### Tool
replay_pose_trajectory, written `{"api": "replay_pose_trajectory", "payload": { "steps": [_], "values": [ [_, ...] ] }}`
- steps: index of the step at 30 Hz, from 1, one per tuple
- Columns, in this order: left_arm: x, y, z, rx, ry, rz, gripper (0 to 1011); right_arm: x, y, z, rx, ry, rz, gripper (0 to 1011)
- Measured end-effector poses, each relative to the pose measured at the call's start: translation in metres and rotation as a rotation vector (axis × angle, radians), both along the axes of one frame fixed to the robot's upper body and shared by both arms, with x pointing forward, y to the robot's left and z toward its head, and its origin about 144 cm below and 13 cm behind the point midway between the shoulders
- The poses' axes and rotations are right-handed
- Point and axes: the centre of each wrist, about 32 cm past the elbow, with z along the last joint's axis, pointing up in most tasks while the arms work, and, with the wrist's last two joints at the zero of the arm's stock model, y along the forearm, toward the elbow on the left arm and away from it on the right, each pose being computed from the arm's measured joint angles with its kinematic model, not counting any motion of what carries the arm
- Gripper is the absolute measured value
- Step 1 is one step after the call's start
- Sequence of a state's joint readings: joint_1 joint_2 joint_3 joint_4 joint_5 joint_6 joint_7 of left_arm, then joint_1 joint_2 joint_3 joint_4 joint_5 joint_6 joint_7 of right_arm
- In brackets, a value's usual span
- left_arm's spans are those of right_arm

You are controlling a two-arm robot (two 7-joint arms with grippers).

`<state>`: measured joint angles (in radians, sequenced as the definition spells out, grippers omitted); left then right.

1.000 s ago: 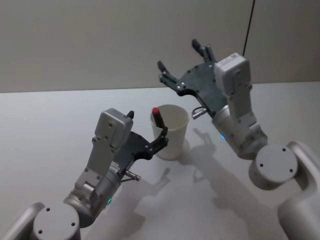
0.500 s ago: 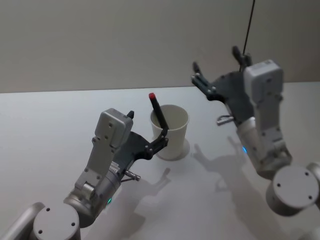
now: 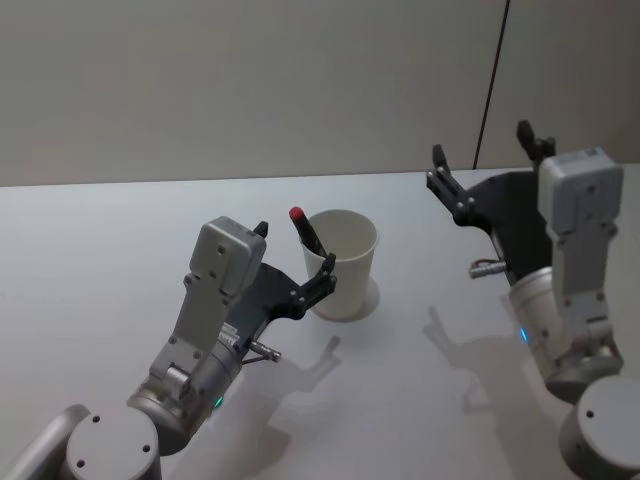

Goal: Place the pen into the pen holder.

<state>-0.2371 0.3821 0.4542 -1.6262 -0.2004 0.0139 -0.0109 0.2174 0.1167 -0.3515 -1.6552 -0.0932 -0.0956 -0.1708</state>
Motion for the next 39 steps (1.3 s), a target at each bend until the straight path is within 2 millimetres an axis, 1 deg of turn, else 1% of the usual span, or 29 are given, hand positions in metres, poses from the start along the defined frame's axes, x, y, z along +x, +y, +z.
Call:
{"api": "replay_pose_trajectory", "payload": {
  "steps": [5,15,30,39],
  "values": [
    [0.000,0.000,0.000,0.000,0.000,0.000,1004,-0.010,-0.002,-0.001,0.011,0.012,-0.016,1001],
    [0.000,0.000,0.000,0.000,0.000,0.000,1004,-0.020,-0.004,-0.002,0.023,0.025,-0.034,1001],
    [0.000,0.000,0.000,0.000,0.001,0.001,1004,-0.026,-0.005,-0.003,0.029,0.033,-0.044,1001],
    [-0.001,0.004,0.002,0.008,0.052,0.029,1004,-0.027,-0.005,-0.003,0.031,0.035,-0.046,1001]
  ]
}}
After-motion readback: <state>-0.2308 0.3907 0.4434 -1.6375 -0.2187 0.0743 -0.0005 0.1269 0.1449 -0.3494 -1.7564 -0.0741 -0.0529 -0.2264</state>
